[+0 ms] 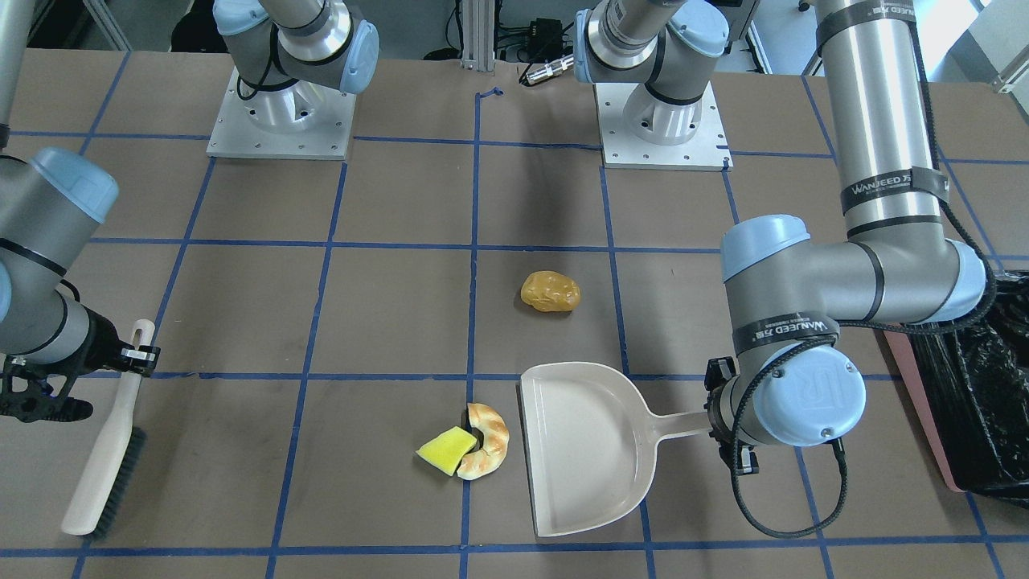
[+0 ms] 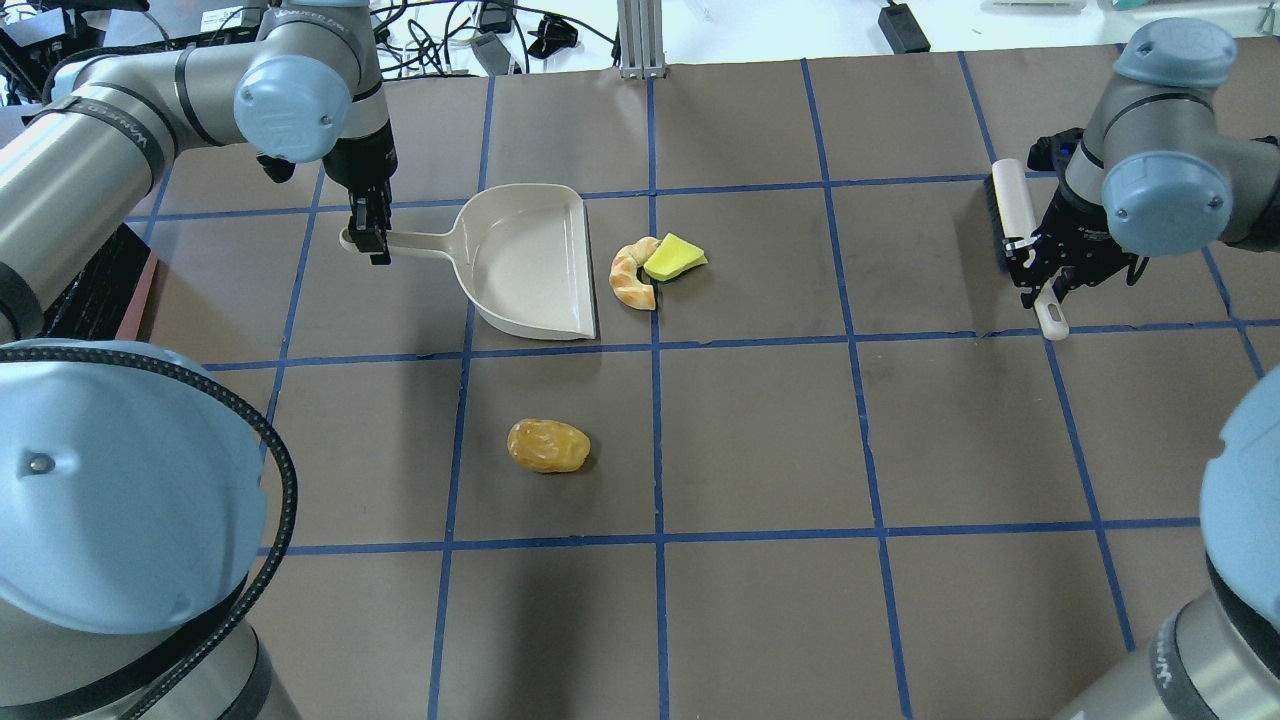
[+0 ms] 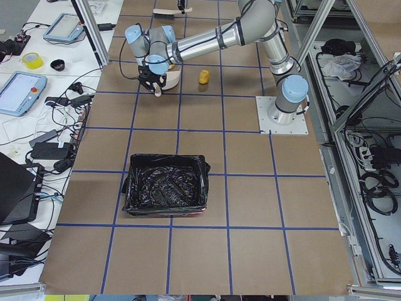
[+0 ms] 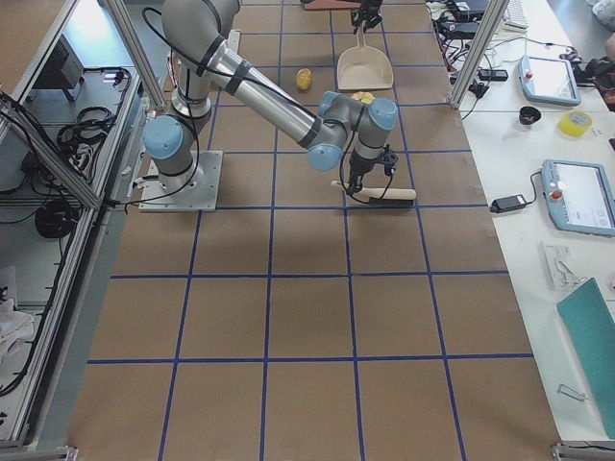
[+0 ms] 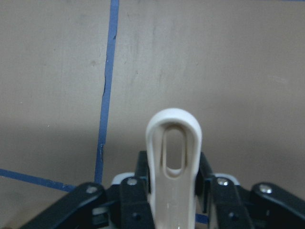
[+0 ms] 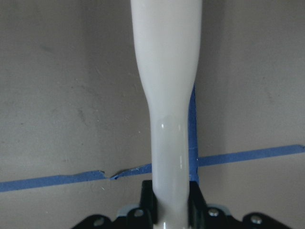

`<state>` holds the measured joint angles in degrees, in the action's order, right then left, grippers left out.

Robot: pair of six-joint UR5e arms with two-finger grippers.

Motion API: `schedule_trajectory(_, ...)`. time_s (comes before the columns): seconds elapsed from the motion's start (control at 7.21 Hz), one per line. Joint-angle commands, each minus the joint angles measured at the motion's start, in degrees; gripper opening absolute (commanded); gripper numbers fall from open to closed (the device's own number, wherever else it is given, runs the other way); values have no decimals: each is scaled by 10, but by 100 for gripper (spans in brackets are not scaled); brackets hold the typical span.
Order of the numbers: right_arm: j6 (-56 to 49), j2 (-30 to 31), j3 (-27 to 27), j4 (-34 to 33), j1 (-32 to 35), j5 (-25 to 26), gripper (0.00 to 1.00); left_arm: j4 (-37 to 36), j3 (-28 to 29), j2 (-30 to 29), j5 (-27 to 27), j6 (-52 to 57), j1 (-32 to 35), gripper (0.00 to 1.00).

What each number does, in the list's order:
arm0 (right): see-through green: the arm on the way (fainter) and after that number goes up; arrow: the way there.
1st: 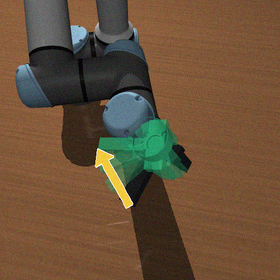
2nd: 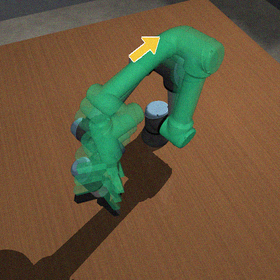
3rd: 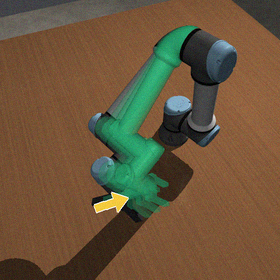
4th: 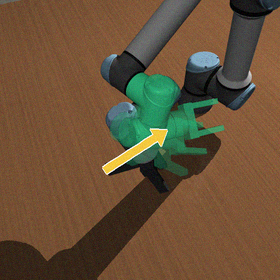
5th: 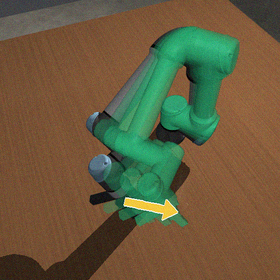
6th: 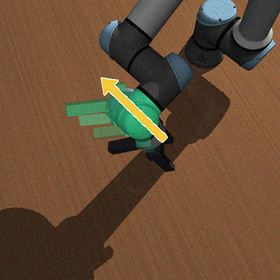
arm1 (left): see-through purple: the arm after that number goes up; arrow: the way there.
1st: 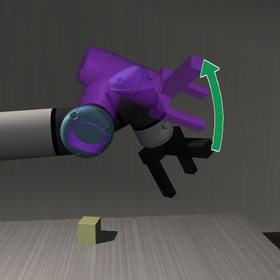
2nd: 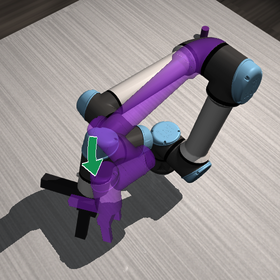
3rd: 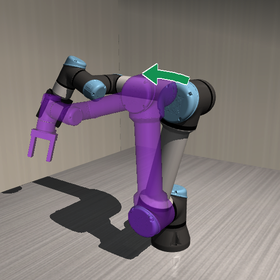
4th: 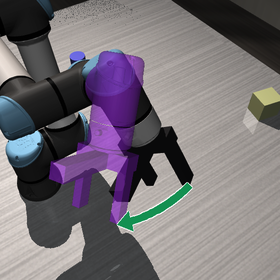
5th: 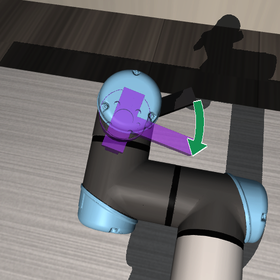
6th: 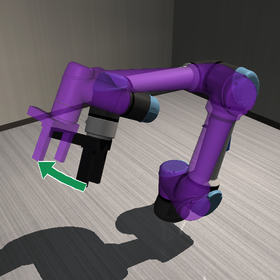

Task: Sweep and dump trash into bin
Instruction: 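Move the dustpan toward the sponge while the right gripper lifts the brush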

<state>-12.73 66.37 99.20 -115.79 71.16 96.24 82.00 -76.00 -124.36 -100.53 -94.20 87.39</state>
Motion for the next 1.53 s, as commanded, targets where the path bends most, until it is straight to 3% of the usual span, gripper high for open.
schedule_trajectory(0.0, 0, 2, -1, 0, 0, 11, 5, -2, 1, 0, -1, 0, 7, 0)
schedule_trajectory(0.55, 10, 9, -10, -18, 29, 7, 0, -14, 0, 3, 4, 1, 8, 0)
schedule_trajectory(0.97, 142, 11, -30, -27, 155, 5, 0, -15, 1, 7, 5, 2, 8, 0)
schedule_trajectory(1.25, 175, 8, -30, -18, 189, -65, 0, -29, -1, 10, 6, 4, 8, 0)
schedule_trajectory(1.39, 181, 9, -30, -4, 213, -68, 0, -29, -3, 11, 6, 4, 9, 0)
